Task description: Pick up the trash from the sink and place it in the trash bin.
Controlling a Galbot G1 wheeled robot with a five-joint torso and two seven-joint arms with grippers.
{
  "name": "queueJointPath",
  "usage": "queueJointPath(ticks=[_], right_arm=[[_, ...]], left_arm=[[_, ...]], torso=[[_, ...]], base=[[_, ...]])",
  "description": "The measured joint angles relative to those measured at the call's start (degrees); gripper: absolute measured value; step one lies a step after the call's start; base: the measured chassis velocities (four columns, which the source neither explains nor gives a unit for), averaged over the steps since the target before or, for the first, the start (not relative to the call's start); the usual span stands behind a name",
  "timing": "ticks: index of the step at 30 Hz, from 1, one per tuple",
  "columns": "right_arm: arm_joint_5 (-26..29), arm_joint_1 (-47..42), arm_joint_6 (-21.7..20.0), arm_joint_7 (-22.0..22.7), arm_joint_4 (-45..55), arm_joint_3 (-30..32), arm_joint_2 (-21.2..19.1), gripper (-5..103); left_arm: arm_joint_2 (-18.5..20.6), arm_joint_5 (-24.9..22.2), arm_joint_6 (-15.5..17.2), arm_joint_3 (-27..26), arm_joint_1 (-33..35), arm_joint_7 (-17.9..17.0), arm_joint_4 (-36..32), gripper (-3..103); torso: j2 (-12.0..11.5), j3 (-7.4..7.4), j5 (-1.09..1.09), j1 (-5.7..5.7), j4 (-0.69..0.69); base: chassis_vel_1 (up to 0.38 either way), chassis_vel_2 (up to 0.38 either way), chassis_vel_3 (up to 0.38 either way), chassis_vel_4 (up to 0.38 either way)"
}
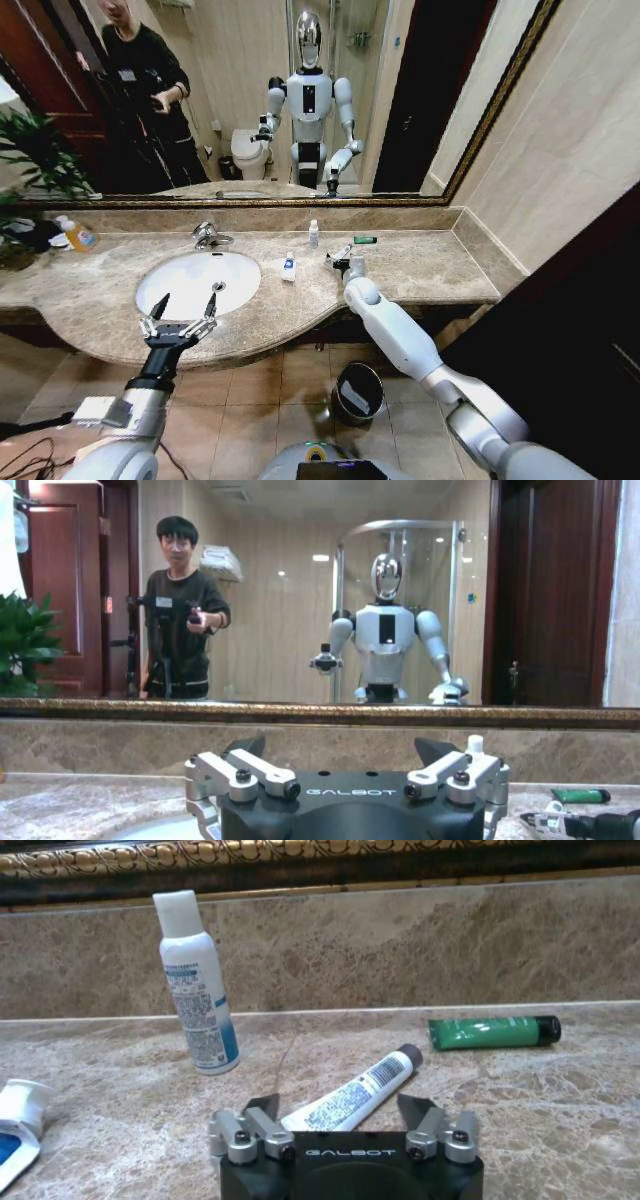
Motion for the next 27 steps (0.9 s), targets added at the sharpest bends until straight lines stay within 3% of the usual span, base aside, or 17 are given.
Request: queueJointPath(ticks=[1,3,5,13,15,16,17,19,24,27], right_arm=[[0.0,0.0,0.0,0.0,0.0,0.0,0.0,82],[-0.2,0.1,0.3,0.1,-0.1,-0.1,0.0,70],[-0.3,0.1,0.4,0.1,-0.1,-0.2,0.0,70],[-1.0,-0.4,1.2,0.2,0.1,-0.4,-0.6,32],[-1.1,-0.5,1.3,0.2,0.3,-0.4,-0.8,32],[-1.3,-0.7,1.4,0.2,0.7,-0.5,-1.1,21],[-1.3,-0.7,1.4,0.2,0.7,-0.5,-1.1,21],[-1.7,-1.2,1.6,0.2,1.6,-0.5,-1.6,10],[-2.0,-1.5,1.7,0.0,2.6,-0.9,-1.9,1],[-2.4,-1.7,2.0,0.0,3.3,-0.9,-1.6,0]], left_arm=[[0.0,0.0,0.0,0.0,0.0,0.0,0.0,100],[0.0,0.0,0.0,0.0,0.0,0.0,0.0,100],[0.0,0.0,0.0,0.0,0.0,0.0,0.0,100],[0.0,0.0,0.0,0.0,0.0,0.0,0.0,100],[0.0,0.0,0.0,0.0,0.0,0.0,0.0,100],[0.0,0.0,0.0,0.0,0.0,0.0,0.0,100],[0.0,0.0,0.0,0.0,0.0,0.0,0.0,100],[0.0,0.0,0.0,0.0,0.0,0.0,0.0,100],[0.0,0.0,0.0,0.0,0.0,0.0,0.0,100],[0.0,0.0,0.0,0.0,0.0,0.0,0.0,100]], torso=[[0.0,0.00,0.00,0.00,0.00],[0.0,0.00,0.00,0.00,0.00],[0.0,0.00,0.00,0.00,0.00],[0.0,0.00,0.01,0.00,0.00],[0.0,0.00,0.01,0.00,0.00],[0.0,0.00,0.01,0.00,0.00],[0.0,0.00,0.01,0.00,0.00],[0.0,0.00,0.01,0.00,0.00],[0.0,0.00,0.01,0.00,0.00],[0.0,0.00,0.01,0.00,0.00]], base=[[0.000,0.000,0.000,0.000],[0.000,0.000,0.000,0.000],[0.000,0.000,0.000,0.000],[0.000,0.000,0.000,0.000],[0.000,0.000,0.000,0.000],[0.000,0.000,0.000,0.000],[0.000,0.000,0.000,0.000],[0.000,0.000,0.000,0.000],[0.000,0.000,0.000,0.000],[0.000,0.000,0.000,0.000]])
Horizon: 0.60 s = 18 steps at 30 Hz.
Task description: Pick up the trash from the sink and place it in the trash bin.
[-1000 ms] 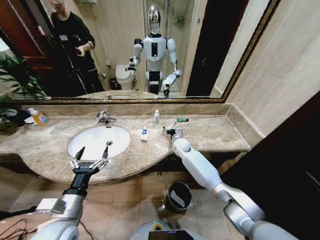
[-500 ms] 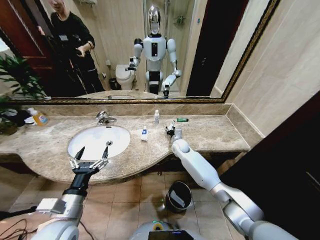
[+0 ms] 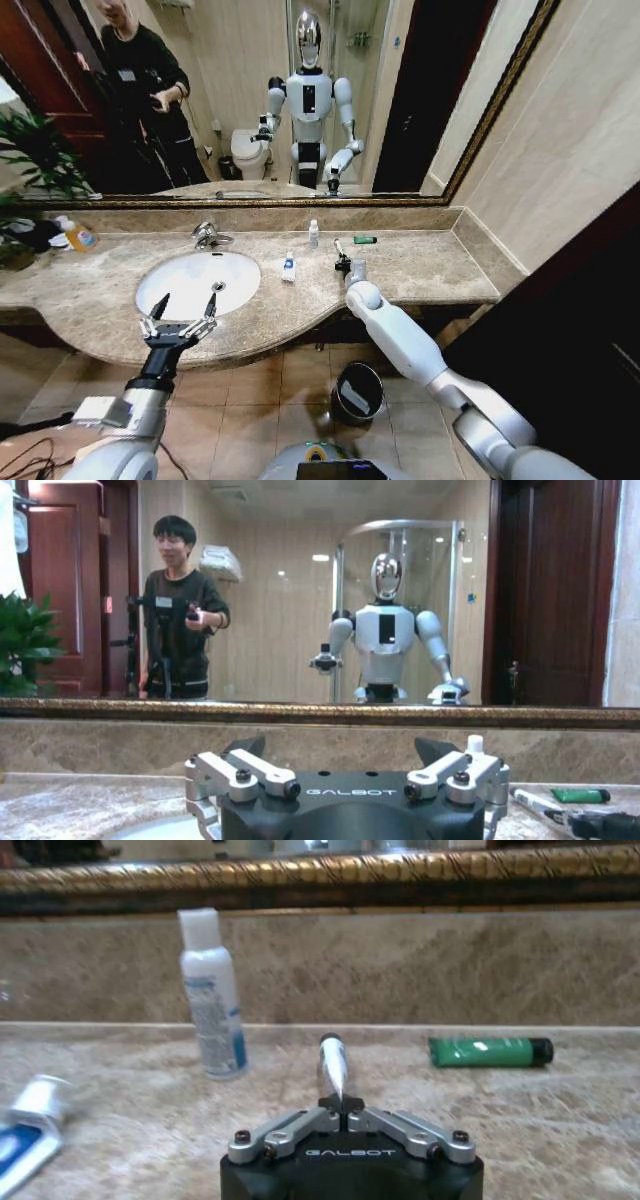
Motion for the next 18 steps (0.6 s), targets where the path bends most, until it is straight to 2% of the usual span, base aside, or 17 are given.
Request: queueJointPath(ticks=[7,12,14,15,18], right_arm=[[-2.1,-2.4,1.5,-2.5,5.7,1.9,-1.7,0],[-5.3,-5.4,3.4,-6.8,12.0,5.0,-4.3,0],[-4.5,-8.0,3.5,-9.7,17.0,7.1,-6.3,0],[-4.5,-8.0,3.5,-9.7,17.0,7.1,-6.3,0],[-2.7,-14.4,3.9,-14.1,24.9,10.0,-10.3,0]], left_arm=[[0.0,0.0,0.0,0.0,0.0,0.0,0.0,100],[0.0,0.0,0.0,0.0,0.0,0.0,0.0,100],[0.0,0.0,0.0,0.0,0.0,0.0,0.0,100],[0.0,0.0,0.0,0.0,0.0,0.0,0.0,100],[0.0,0.0,0.0,0.0,0.0,0.0,0.0,100]], torso=[[0.0,0.00,0.00,0.00,0.00],[0.0,0.00,0.00,0.00,0.00],[0.0,0.00,0.00,0.00,0.00],[0.0,0.00,0.00,0.00,0.00],[0.0,0.00,0.01,0.00,0.00]], base=[[0.000,0.000,0.000,0.000],[0.000,0.000,0.000,0.000],[0.000,0.000,0.000,0.000],[0.000,0.000,0.000,0.000],[0.000,0.000,0.000,0.000]])
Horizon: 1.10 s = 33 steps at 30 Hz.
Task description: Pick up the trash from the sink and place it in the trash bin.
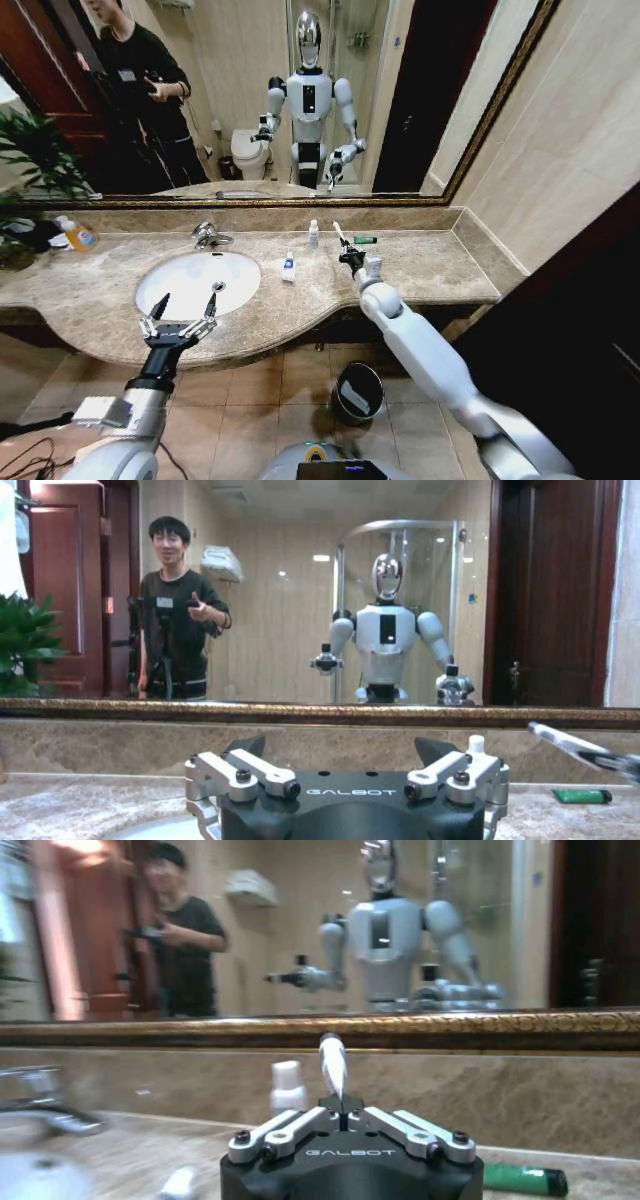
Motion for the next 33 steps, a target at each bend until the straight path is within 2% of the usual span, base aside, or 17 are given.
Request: queueJointPath(ticks=[1,5,6,7,9,12,14,16,19,20,21,23,24,27,28,29,33], right_arm=[[0.0,0.0,0.0,0.0,0.0,0.0,0.0,0],[3.9,-13.5,1.2,-5.2,12.8,6.8,-6.3,0],[3.9,-13.5,1.2,-5.2,12.8,6.8,-6.3,0],[4.3,-18.8,2.3,-7.0,15.9,10.1,-7.8,0],[4.3,-20.9,2.8,-7.7,16.9,11.3,-8.3,0],[3.6,-30.0,5.9,-9.0,20.8,16.4,-10.3,0],[3.5,-31.5,6.6,-9.5,21.3,17.5,-10.5,0],[3.3,-35.5,8.9,-14.3,21.4,21.4,-10.6,0],[3.7,-40.0,10.9,-25.5,19.9,26.7,-10.1,0],[3.7,-40.0,10.9,-25.5,19.9,26.7,-10.1,0],[3.8,-42.9,12.6,-33.8,18.5,30.4,-9.7,0],[3.8,-46.2,14.4,-41.3,17.1,33.9,-9.2,0],[3.8,-46.2,14.4,-41.3,17.1,33.9,-9.2,0],[3.5,-48.6,16.8,-46.9,15.1,36.1,-7.8,0],[3.5,-48.6,16.8,-46.9,15.1,36.1,-7.8,0],[2.4,-49.6,17.6,-49.1,14.0,36.8,-6.5,0],[-0.8,-51.6,19.4,-53.0,10.8,36.9,-3.7,0]], left_arm=[[0.0,0.0,0.0,0.0,0.0,0.0,0.0,100],[0.0,0.0,0.0,0.0,0.0,0.0,0.0,100],[0.0,0.0,0.0,0.0,0.0,0.0,0.0,100],[0.0,0.0,0.0,0.0,0.0,0.0,0.0,100],[0.0,0.0,0.0,0.0,0.0,0.0,0.0,100],[0.0,0.0,0.0,0.0,0.0,0.0,0.0,100],[0.0,0.0,0.0,0.0,0.0,0.0,0.0,100],[0.0,0.0,0.0,0.0,0.0,0.0,0.0,100],[0.0,0.0,0.0,0.0,0.0,0.0,0.0,100],[0.0,0.0,0.0,0.0,0.0,0.0,0.0,100],[0.0,0.0,0.0,0.0,0.0,0.0,0.0,100],[0.0,0.0,0.0,0.0,0.0,0.0,0.0,100],[0.0,0.0,0.0,0.0,0.0,0.0,0.0,100],[0.0,0.0,0.0,0.0,0.0,0.0,0.0,100],[0.0,0.0,0.0,0.0,0.0,0.0,0.0,100],[0.0,0.0,0.0,0.0,0.0,0.0,0.0,100],[0.0,0.0,0.0,0.0,0.0,0.0,0.0,100]], torso=[[0.0,0.00,0.00,0.00,0.00],[0.0,-0.01,0.01,-0.01,-0.02],[0.0,-0.01,0.01,-0.01,-0.02],[0.0,-0.01,0.00,-0.01,-0.02],[0.0,-0.01,0.01,-0.01,-0.03],[0.0,-0.01,0.01,-0.01,-0.02],[0.0,-0.01,0.00,-0.01,-0.02],[0.0,-0.01,0.01,-0.01,0.00],[0.0,0.00,0.01,-0.01,-0.01],[0.0,0.00,0.01,-0.01,-0.01],[0.0,0.00,0.00,0.00,-0.01],[0.0,-0.01,-0.01,-0.01,-0.01],[0.0,-0.01,-0.01,-0.01,-0.01],[0.0,-0.01,0.00,-0.01,-0.01],[0.0,-0.01,0.00,-0.01,-0.01],[0.0,0.00,-0.01,0.00,0.00],[0.0,0.00,-0.05,0.00,0.00]], base=[[0.000,0.000,0.000,0.000],[0.000,0.000,0.000,0.000],[0.000,0.000,0.000,0.000],[0.000,0.000,0.000,0.000],[0.000,0.000,0.000,0.000],[0.000,0.000,0.000,0.000],[0.000,0.000,0.000,0.000],[0.000,0.000,0.000,0.000],[0.000,0.000,0.000,0.000],[0.000,0.000,0.000,0.000],[0.000,0.000,0.000,0.000],[0.000,0.000,0.000,0.000],[0.000,0.000,0.000,0.000],[0.000,0.000,0.000,0.000],[0.000,0.000,0.000,0.000],[0.000,0.000,0.000,0.000],[0.000,0.000,0.000,0.000]])
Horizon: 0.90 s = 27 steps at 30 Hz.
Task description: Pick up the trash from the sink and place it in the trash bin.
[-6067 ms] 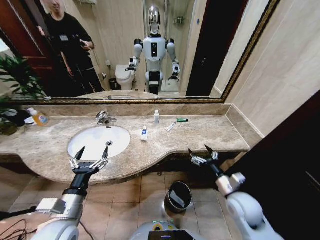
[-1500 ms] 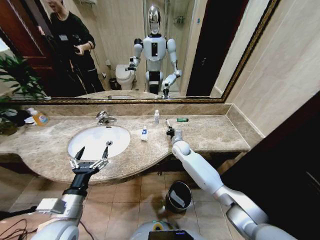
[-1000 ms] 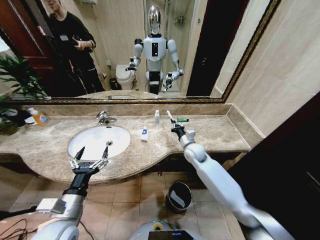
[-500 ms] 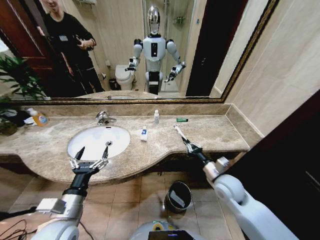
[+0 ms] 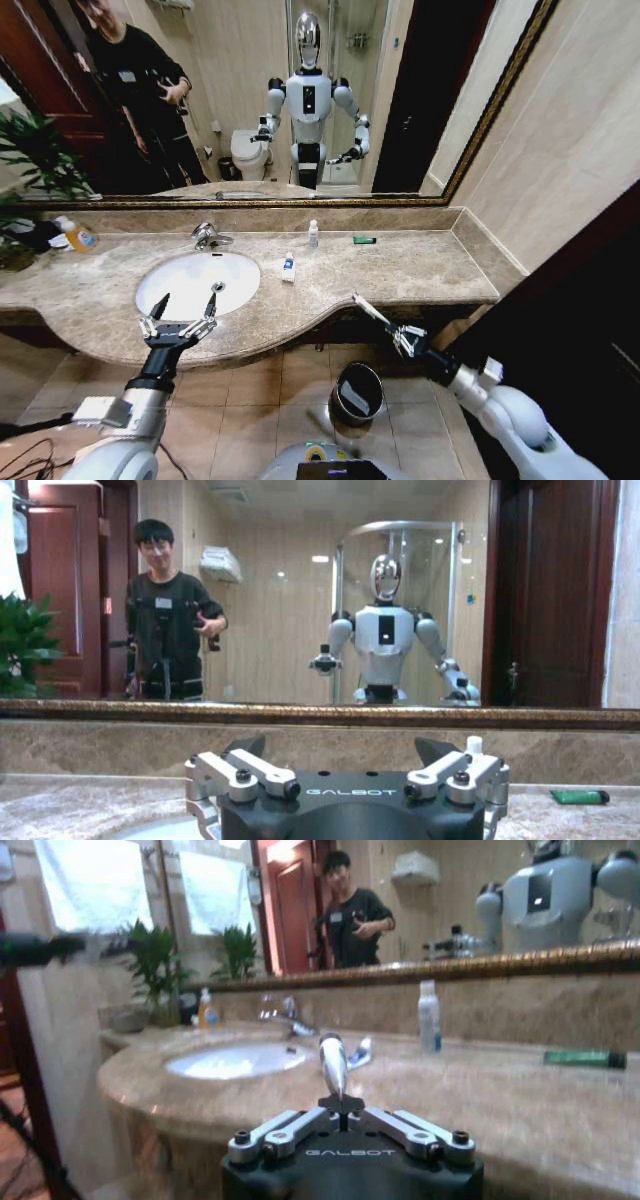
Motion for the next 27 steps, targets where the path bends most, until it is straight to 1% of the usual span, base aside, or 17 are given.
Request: queueJointPath(ticks=[1,2,4,5,6,8,10,11,13,16,17,19,21,22,24,25,27], right_arm=[[-1.9,0.1,0.4,-2.1,-2.2,-0.2,1.3,0],[-1.9,0.1,0.4,-2.1,-2.2,-0.2,1.3,0],[-4.6,1.6,0.3,-5.0,-6.2,-1.0,3.0,0],[-5.3,2.1,0.1,-5.0,-7.2,-1.5,3.3,0],[-7.5,4.4,-1.1,-4.3,-10.5,-3.5,3.8,0],[-8.2,4.9,-1.5,-4.0,-11.3,-4.0,3.9,0],[-12.1,6.0,-2.4,-3.1,-13.6,-4.9,4.8,0],[-15.2,6.5,-2.6,-2.6,-14.9,-5.0,5.6,0],[-16.4,6.6,-2.6,-2.3,-15.3,-5.1,5.9,0],[-23.8,7.5,-2.1,0.2,-18.4,-5.5,7.3,0],[-23.8,7.5,-2.1,0.2,-18.4,-5.5,7.3,0],[-27.6,8.1,-1.1,1.7,-20.1,-5.7,8.0,0],[-32.2,9.3,0.3,5.2,-23.3,-6.4,9.4,0],[-32.2,9.3,0.3,5.2,-23.3,-6.4,9.4,0],[-34.3,10.0,0.6,8.1,-25.1,-6.8,10.4,0],[-36.2,10.9,0.6,10.8,-27.1,-7.2,11.6,0],[-37.3,11.3,0.7,11.7,-28.1,-7.3,12.1,0]], left_arm=[[0.0,0.0,0.0,0.0,0.0,0.0,0.0,100],[0.0,0.0,0.0,0.0,0.0,0.0,0.0,100],[0.0,0.0,0.0,0.0,0.0,0.0,0.0,100],[0.0,0.0,0.0,0.0,0.0,0.0,0.0,100],[0.0,0.0,0.0,0.0,0.0,0.0,0.0,100],[0.0,0.0,0.0,0.0,0.0,0.0,0.0,100],[0.0,0.0,0.0,0.0,0.0,0.0,0.0,100],[0.0,0.0,0.0,0.0,0.0,0.0,0.0,100],[0.0,0.0,0.0,0.0,0.0,0.0,0.0,100],[0.0,0.0,0.0,0.0,0.0,0.0,0.0,100],[0.0,0.0,0.0,0.0,0.0,0.0,0.0,100],[0.0,0.0,0.0,0.0,0.0,0.0,0.0,100],[0.0,0.0,0.0,0.0,0.0,0.0,0.0,100],[0.0,0.0,0.0,0.0,0.0,0.0,0.0,100],[0.0,0.0,0.0,0.0,0.0,0.0,0.0,100],[0.0,0.0,0.0,0.0,0.0,0.0,0.0,100],[0.0,0.0,0.0,0.0,0.0,0.0,0.0,100]], torso=[[0.0,0.00,0.05,0.00,-0.01],[0.0,0.00,0.05,0.00,-0.01],[0.0,0.00,0.04,0.00,-0.02],[0.0,0.00,0.04,0.00,-0.02],[0.0,0.00,0.05,0.00,0.01],[0.0,0.00,0.04,0.00,0.01],[0.0,0.01,0.04,0.01,0.01],[0.0,0.00,0.03,0.01,0.00],[0.0,0.01,0.03,0.01,0.00],[0.0,0.00,0.04,0.00,0.00],[0.0,0.00,0.04,0.00,0.00],[0.0,0.01,0.03,0.01,0.00],[0.0,0.01,0.04,0.01,0.00],[0.0,0.01,0.04,0.01,0.00],[0.0,0.01,0.03,0.01,0.00],[0.0,0.00,0.04,0.00,0.00],[0.0,0.00,0.04,0.01,0.00]], base=[[0.000,0.000,0.000,0.000],[0.000,0.000,0.000,0.000],[0.000,0.000,0.000,0.000],[0.000,0.000,0.000,0.000],[0.000,0.000,0.000,0.000],[0.000,0.000,0.000,0.000],[0.000,0.000,0.000,0.000],[0.000,0.000,0.000,0.000],[0.000,0.000,0.000,0.000],[0.000,0.000,0.000,0.000],[0.000,0.000,0.000,0.000],[0.000,0.000,0.000,0.000],[0.000,0.000,0.000,0.000],[0.000,0.000,0.000,0.000],[0.000,0.000,0.000,0.000],[0.000,0.000,0.000,0.000],[0.000,0.000,0.000,0.000]])
